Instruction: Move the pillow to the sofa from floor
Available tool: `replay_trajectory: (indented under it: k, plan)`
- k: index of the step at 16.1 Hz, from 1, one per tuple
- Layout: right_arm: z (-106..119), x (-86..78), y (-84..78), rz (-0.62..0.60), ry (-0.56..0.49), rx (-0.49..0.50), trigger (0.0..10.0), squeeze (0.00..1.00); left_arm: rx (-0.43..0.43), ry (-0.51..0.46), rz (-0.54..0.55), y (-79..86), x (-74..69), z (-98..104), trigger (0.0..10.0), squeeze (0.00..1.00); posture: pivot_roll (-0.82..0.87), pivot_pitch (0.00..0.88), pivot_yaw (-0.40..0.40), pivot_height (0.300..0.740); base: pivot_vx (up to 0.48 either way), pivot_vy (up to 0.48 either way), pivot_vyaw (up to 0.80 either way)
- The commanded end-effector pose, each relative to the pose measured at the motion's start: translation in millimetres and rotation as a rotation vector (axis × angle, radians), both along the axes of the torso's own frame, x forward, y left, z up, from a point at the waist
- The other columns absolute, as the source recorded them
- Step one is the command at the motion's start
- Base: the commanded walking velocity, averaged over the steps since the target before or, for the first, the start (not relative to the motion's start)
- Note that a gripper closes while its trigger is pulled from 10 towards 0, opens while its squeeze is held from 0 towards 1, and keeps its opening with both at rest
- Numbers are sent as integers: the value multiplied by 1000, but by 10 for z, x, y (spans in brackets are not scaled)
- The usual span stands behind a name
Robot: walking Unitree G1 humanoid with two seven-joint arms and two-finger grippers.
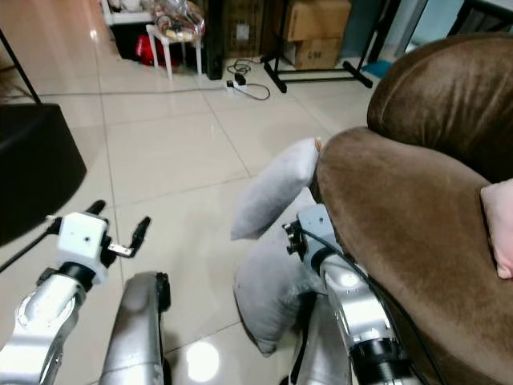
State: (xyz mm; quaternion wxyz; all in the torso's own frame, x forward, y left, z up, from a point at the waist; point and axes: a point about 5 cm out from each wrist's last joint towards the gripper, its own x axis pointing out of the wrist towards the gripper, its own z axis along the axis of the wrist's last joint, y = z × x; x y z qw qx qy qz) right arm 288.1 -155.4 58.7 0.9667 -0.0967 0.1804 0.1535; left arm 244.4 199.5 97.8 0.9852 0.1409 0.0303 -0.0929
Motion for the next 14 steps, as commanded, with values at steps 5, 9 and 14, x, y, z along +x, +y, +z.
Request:
replay_trajectory:
  k: [5, 9, 14]
  plan:
    - [129, 120, -108, -88, -42, 62, 10000, 1000, -9, 5, -92, -100, -15, -28, 10000, 0, -7, 0, -80, 395, 0, 0, 0]
    - [-41, 326, -312, -244, 83, -102, 10000, 1000, -121, 56, -380, -252, -151, 106, 10000, 0, -15, 0, -58, 395, 0, 0, 0]
    - [-217, 390, -331, -281, 233, -135, 10000, 1000, -79, 106, -451, -191, -251, 145, 10000, 0, 38, 0, -63, 395, 0, 0, 0]
